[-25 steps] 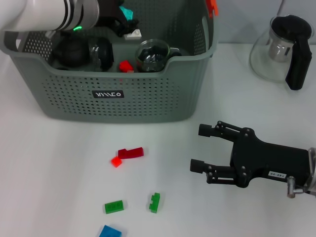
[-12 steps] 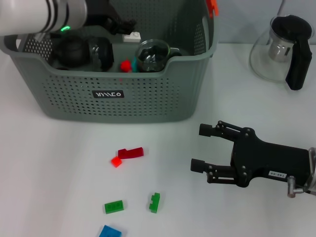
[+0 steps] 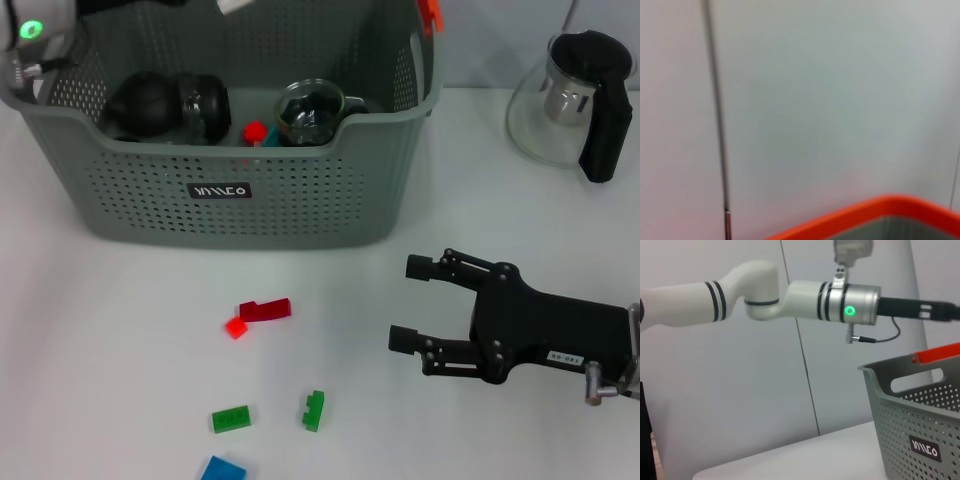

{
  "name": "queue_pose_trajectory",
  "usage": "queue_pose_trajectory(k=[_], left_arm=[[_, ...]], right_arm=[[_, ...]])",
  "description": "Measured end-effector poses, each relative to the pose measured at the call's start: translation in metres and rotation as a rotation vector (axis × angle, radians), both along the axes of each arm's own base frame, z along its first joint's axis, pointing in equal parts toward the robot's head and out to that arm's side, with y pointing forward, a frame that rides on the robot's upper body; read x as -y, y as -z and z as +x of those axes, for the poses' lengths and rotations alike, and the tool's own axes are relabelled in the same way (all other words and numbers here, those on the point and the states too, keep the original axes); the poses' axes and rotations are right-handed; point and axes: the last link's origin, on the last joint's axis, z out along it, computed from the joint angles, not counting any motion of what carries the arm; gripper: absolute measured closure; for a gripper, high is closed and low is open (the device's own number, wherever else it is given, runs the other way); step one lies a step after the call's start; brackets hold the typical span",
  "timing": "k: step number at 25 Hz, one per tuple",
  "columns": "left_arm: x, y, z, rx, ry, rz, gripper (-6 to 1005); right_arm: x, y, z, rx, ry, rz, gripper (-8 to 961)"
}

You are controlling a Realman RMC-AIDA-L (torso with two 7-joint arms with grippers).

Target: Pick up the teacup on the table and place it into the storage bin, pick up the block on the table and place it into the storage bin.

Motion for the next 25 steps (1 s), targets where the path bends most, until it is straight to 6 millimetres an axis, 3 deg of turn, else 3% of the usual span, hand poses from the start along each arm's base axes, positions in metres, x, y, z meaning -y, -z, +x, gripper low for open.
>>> queue_pose_trajectory(k=[4,8,12,16,21,24,25], left_arm=[[0.006,-0.009,-0.006,0.07,0.021,-0.004,113],[0.014,-0.004,-0.01,-0.002,0.067,0.042,113],[0.022,-0.007,-0.007,0.057,0.117,0.053,113],[0.022,-0.004,-0.008,-0.023,0.109,0.07,112],[0.023,-0.004,-0.006,-0.004,0.166,0.023,112],[0.02,-0.002,-0.009,-0.095,0.127,0.078,111],[0.023,0.009,-0.01,-0.152,0.165,0.098,111]], right_arm=[[0.0,0.0,0.0,0.0,0.0,0.0,44],[0.0,0.0,0.0,0.0,0.0,-0.001,44],[0.001,0.0,0.001,0.0,0.005,-0.001,44],[0.001,0.0,0.001,-0.001,0.002,-0.001,44],[0.0,0.0,-0.001,-0.004,-0.001,0.001,43],[-0.001,-0.001,-0.001,-0.005,-0.002,0.0,43],[0.0,-0.001,-0.001,-0.006,-0.001,0.002,43]])
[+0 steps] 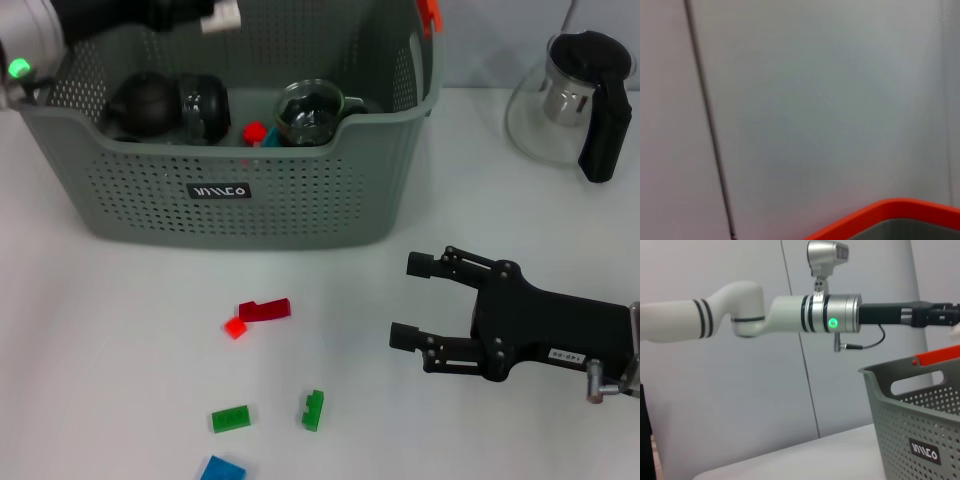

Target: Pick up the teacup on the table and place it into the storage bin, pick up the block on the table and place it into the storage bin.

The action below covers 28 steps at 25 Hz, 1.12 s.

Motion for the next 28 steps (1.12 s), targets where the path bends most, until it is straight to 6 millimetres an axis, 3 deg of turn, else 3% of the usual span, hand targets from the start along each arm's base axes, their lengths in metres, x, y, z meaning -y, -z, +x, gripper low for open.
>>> queue_pose_trajectory(k=[3,10,16,20,23,28], left_arm=[[-0.004,0.016,-0.005,-0.186,0.048,0.043,111],[-0.007,0.023,-0.005,-0.302,0.088,0.087,122],[-0.007,0.003,-0.005,-0.039,0.01,0.057,121],[0.003,0.0,-0.008,0.14,-0.028,-0.011,121],[0.015,0.0,-0.013,0.299,-0.037,-0.099,122],[0.054,-0.012,-0.016,0.544,0.102,-0.262,122]], right_arm=[[-0.001,0.0,0.0,-0.001,0.004,0.006,43],[-0.002,-0.001,-0.001,-0.001,0.0,0.006,43],[0.0,-0.001,0.002,0.0,0.008,0.007,43],[-0.001,-0.001,0.001,-0.002,0.009,0.007,43],[-0.001,-0.001,0.0,-0.002,0.007,0.007,43],[-0.002,-0.001,-0.001,-0.004,0.004,0.008,43]])
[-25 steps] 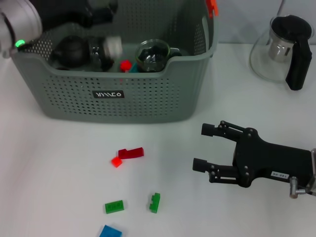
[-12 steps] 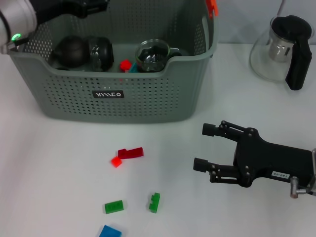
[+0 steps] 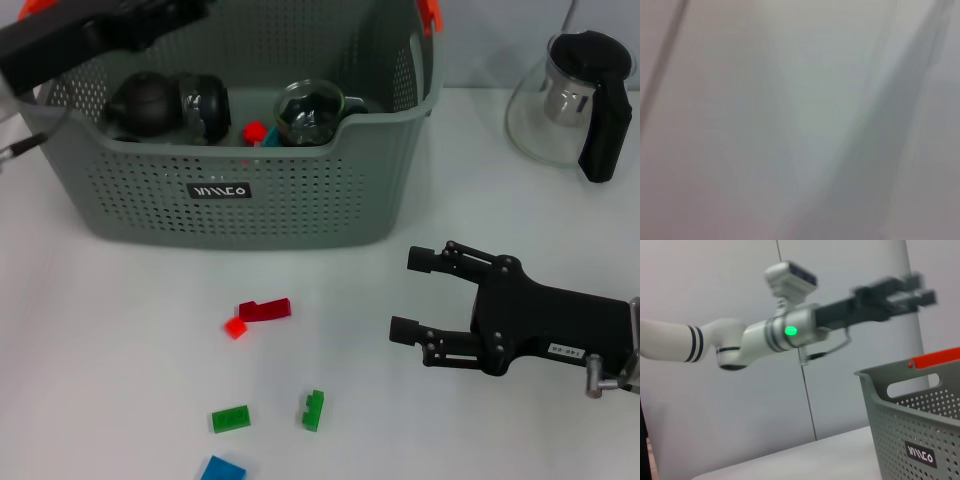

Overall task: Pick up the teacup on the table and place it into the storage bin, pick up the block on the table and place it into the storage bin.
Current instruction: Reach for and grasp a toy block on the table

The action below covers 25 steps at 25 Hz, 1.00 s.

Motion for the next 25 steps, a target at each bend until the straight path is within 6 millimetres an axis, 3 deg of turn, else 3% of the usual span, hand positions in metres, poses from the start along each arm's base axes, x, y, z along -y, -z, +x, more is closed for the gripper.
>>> queue_pose_trajectory(k=[5,8,9,10,14,19,25], left_arm=[[0.043,0.002,-0.022,0.077,0.098,-0.125,121],[0.07,0.013,-0.045,0.008,0.102,-0.12,121],[0.07,0.013,-0.045,0.008,0.102,-0.12,121],[0.092,0.025,-0.062,-0.069,0.113,-0.098,121],[0.118,0.043,-0.083,-0.18,0.099,-0.12,122],[0.139,0.068,-0.096,-0.328,0.169,-0.15,122],[0.144,0.083,-0.097,-0.392,0.224,-0.167,121]], right_arm=[[-0.001,0.0,0.0,0.002,0.002,0.002,44],[0.0,0.001,0.0,0.003,0.004,0.002,44],[0.0,0.001,0.0,0.003,0.004,0.002,44],[0.0,0.001,0.0,0.003,0.005,0.002,44],[0.0,0.001,0.0,0.001,0.007,0.002,43],[-0.001,0.001,0.0,-0.003,0.01,0.007,44],[-0.002,0.001,-0.001,-0.006,0.013,0.007,43]])
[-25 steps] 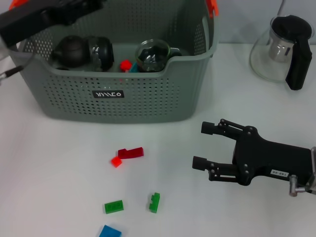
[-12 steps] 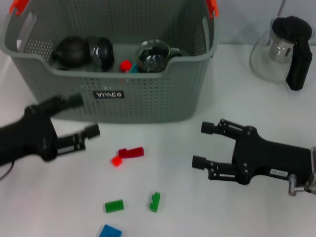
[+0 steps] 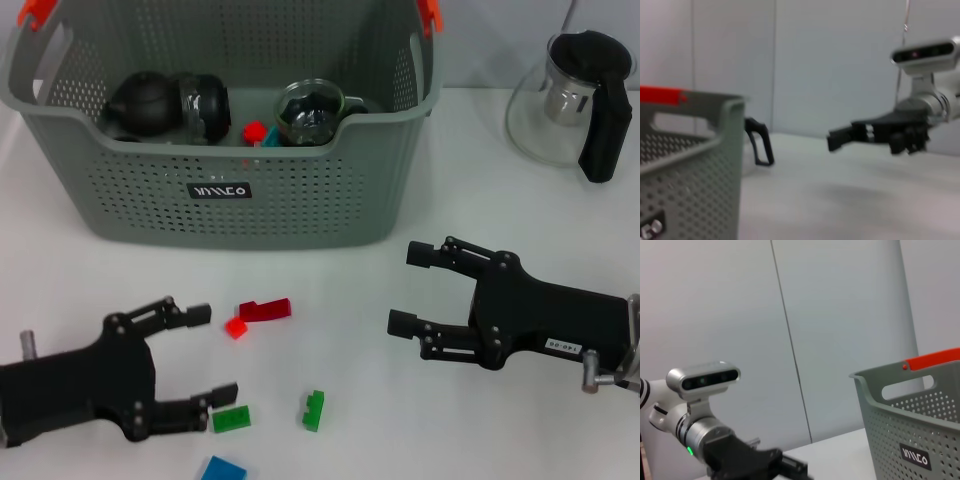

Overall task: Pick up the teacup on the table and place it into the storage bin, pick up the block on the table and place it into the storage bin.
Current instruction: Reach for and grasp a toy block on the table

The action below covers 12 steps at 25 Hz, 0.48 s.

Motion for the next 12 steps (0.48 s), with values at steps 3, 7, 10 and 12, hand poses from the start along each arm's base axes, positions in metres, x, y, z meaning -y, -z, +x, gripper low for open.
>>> queue_pose_trajectory(k=[3,7,10,12], left_arm=[[0.003,0.007,-0.004,-0.044,0.015,-0.03,122],[0.011,0.018,-0.009,-0.088,0.056,-0.042,124],[0.014,0.022,-0.013,-0.121,0.067,-0.049,126],[0.016,0.023,-0.016,-0.133,0.063,-0.048,126]], right_arm=[[-0.001,0.001,0.0,-0.001,0.009,0.002,43],[-0.003,0.002,0.0,-0.003,0.018,0.004,44],[-0.004,0.001,0.001,-0.001,0.026,0.013,44],[-0.005,0.001,0.001,0.002,0.031,0.018,44]])
